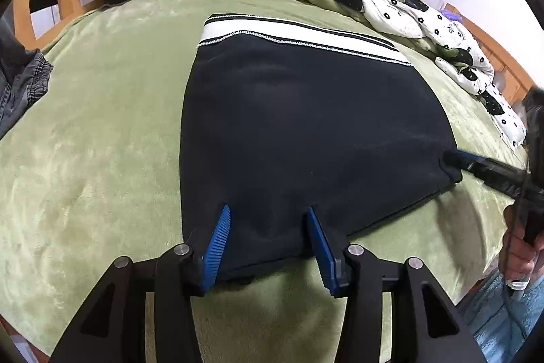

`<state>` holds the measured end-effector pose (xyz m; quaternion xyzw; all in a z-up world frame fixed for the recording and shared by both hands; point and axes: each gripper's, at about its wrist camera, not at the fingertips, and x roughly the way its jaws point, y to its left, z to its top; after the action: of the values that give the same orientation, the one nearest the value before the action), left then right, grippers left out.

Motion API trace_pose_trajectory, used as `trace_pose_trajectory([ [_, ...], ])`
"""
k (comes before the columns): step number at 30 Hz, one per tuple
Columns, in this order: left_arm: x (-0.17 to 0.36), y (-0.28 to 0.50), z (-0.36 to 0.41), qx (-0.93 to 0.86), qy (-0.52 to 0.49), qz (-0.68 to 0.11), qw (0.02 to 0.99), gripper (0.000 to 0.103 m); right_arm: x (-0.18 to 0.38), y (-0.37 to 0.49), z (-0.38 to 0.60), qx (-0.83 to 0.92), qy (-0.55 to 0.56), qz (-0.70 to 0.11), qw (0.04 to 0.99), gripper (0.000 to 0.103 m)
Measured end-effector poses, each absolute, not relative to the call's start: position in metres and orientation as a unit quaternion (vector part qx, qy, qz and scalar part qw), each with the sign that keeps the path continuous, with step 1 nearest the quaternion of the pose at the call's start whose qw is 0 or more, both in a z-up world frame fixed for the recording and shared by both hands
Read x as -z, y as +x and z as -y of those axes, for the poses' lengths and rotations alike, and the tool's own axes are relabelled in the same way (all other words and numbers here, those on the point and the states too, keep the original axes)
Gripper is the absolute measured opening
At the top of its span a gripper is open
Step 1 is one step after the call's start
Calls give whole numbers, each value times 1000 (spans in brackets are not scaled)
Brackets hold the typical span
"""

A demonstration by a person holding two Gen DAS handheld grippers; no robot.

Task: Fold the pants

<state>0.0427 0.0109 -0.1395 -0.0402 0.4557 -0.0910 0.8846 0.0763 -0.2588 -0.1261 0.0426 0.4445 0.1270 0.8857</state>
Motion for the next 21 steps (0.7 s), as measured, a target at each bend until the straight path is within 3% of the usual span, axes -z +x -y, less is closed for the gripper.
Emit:
trace_pose_trajectory([
  [4, 126, 47, -12, 87, -48, -429, 898, 46, 120, 82, 264, -100, 59, -421, 900, 37],
  [8, 119, 69, -19, 89, -85, -436, 892, 46, 140, 97, 255, -69, 32, -463, 883, 39],
  [11, 136, 86, -13, 72, -80, -474, 874, 50, 131, 96, 243, -71, -3, -446, 892, 39],
  [21, 111, 155, 9, 76, -51, -445, 891, 52, 91, 164, 246, -96, 28, -391, 915, 39],
])
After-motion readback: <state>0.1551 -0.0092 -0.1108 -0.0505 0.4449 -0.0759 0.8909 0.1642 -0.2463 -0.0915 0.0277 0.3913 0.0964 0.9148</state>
